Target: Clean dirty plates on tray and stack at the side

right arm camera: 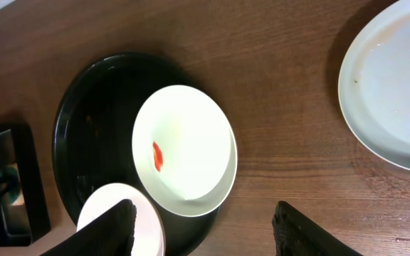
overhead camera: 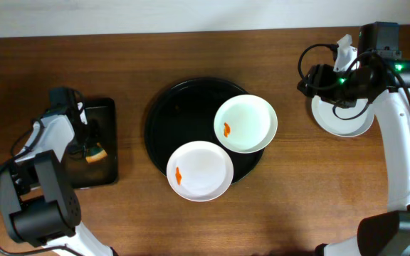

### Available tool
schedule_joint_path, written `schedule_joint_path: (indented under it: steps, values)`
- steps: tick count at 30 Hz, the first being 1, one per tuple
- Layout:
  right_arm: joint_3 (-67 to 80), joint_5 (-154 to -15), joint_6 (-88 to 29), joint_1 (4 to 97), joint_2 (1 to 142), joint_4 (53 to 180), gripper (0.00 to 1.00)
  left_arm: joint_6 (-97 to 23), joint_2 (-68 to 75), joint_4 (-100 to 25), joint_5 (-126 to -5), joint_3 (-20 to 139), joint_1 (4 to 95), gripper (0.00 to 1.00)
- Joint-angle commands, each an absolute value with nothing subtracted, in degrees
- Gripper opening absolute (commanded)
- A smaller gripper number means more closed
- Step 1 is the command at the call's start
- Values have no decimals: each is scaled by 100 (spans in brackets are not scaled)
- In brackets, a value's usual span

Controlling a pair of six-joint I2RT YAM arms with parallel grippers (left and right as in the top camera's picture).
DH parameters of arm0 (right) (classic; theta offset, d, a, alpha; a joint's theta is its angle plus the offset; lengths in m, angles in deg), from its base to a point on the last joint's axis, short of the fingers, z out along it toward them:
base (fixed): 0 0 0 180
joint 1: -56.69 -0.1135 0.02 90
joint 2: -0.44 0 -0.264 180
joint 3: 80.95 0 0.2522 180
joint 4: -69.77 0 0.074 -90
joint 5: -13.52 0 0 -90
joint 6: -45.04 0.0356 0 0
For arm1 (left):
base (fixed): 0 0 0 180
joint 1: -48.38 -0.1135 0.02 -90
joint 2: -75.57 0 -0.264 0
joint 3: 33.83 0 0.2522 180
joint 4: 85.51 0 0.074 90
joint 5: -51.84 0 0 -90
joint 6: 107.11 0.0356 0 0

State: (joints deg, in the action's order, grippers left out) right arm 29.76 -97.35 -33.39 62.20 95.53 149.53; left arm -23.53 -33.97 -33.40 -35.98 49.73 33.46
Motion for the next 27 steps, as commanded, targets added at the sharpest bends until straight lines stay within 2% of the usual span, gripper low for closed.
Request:
schedule_joint_path:
  steps: [1, 2, 3, 5, 10, 11, 15, 16, 18, 19, 24, 25, 26, 27]
  values:
    - [3021, -9682, -3380, 6190, 9561, 14957, 63, -2322, -3357, -2774, -3686, 5677, 3331, 19]
    - [3021, -9682, -3380, 6190, 9561, 14957, 63, -2322, -3300, -2628, -3688, 5843, 3331, 29]
    - [3021, -9682, -3380, 6190, 9561, 14957, 63, -2322, -3235, -2501, -3688, 5994, 3331, 46]
    - [3021, -9682, -3380, 6190, 9561, 14957, 63, -2324, -3187, -2446, -3688, 6015, 3331, 60]
    - [3021, -9682, -3380, 6190, 9561, 14957, 63, -2329, -3263, -2516, -3688, 5502, 3331, 59]
    - [3021, -9682, -3380, 6190, 9561, 14957, 63, -2329, -3270, -2654, -3690, 5338, 3331, 58]
    - [3021, -9682, -3380, 6190, 9561, 14957, 63, -2392, -3285, -3572, -3690, 4492, 3331, 38]
    - [3021, -9682, -3380, 6190, 9561, 14957, 63, -2390, -3285, -3799, -3692, 4315, 3331, 31]
    - [3021, -9682, -3380, 6190, 9561, 14957, 63, -2390, -3285, -3919, -3692, 4221, 3331, 5]
    - [3021, -9682, -3380, 6190, 9561, 14957, 63, -2390, -3281, -3924, -3692, 4227, 3331, 0]
    - [3021, -9682, -3380, 6190, 9561, 14957, 63, -2388, -3051, -3631, -3690, 4630, 3331, 0]
    - [3021, -9682, -3380, 6190, 9561, 14957, 63, -2388, -2940, -3480, -3690, 4774, 3331, 8]
    - [3021, -9682, -3380, 6190, 9561, 14957, 63, -2388, -2831, -3332, -3688, 4888, 3331, 41]
    - [3021, -9684, -3380, 6190, 9561, 14960, 63, -2388, -2734, -3218, -3690, 4955, 3331, 56]
